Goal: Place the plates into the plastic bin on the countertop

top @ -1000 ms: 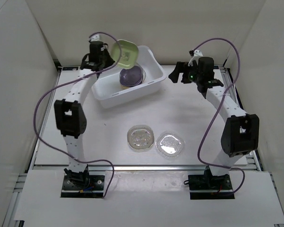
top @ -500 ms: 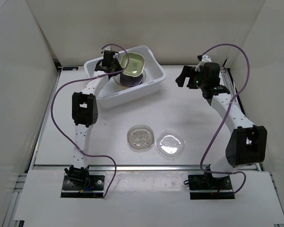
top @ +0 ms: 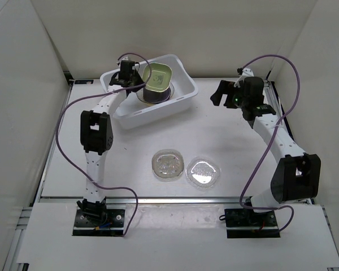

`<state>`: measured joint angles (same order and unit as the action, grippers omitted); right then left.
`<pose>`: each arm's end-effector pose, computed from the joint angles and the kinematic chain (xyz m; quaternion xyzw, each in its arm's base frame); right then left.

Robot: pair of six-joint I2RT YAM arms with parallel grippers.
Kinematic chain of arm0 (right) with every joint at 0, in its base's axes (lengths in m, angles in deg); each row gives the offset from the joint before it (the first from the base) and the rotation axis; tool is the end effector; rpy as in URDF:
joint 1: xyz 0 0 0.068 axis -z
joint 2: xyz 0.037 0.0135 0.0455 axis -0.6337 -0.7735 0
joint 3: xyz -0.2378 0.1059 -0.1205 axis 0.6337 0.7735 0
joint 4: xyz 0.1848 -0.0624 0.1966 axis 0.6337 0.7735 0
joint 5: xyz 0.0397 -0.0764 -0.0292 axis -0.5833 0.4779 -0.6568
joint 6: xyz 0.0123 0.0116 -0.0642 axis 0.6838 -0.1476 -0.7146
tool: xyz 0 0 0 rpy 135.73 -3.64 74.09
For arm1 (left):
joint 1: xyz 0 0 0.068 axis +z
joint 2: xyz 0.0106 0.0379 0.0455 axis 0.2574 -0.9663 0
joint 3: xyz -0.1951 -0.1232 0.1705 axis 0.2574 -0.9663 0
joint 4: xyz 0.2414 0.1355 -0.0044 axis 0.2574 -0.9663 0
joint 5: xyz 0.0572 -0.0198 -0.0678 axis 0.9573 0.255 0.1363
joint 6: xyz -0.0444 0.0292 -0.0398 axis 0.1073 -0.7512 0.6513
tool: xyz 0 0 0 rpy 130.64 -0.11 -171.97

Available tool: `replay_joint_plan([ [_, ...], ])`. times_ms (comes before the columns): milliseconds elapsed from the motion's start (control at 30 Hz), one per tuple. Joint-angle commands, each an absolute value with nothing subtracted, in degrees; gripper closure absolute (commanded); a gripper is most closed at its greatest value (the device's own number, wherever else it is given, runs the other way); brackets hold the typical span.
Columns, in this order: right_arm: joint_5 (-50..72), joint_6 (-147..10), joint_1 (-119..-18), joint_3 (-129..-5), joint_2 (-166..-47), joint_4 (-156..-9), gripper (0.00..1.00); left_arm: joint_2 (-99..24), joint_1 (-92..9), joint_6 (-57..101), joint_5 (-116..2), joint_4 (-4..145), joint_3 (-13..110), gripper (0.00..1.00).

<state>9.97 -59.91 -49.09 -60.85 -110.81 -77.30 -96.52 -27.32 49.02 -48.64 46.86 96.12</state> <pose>0.3748 0.0725 0.3313 -0.0034 0.8258 0.1819 0.5338 0.5717 -0.1255 0.2328 -0.2020 0.8666 -0.1944 0.4129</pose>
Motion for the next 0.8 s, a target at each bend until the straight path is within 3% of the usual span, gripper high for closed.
replay_joint_plan([
  [0,7.98,-59.09,-49.08,-60.87,-110.72,-80.33,0.01,-84.27,-26.61,49.53,-49.60,49.30,91.10,0.90],
  [100,6.49,-59.09,-48.82,-61.58,-111.95,-80.68,0.01,-79.51,-26.17,49.52,-49.60,52.46,81.80,0.90],
  [333,6.22,-59.62,-49.00,-63.34,-114.23,-79.80,0.01,-76.06,-23.97,51.02,-45.57,52.12,72.90,0.90],
  [767,8.33,-59.98,-48.99,-65.71,-115.64,-77.87,0.01,-89.85,-25.20,51.89,-44.41,47.20,86.49,0.88],
])
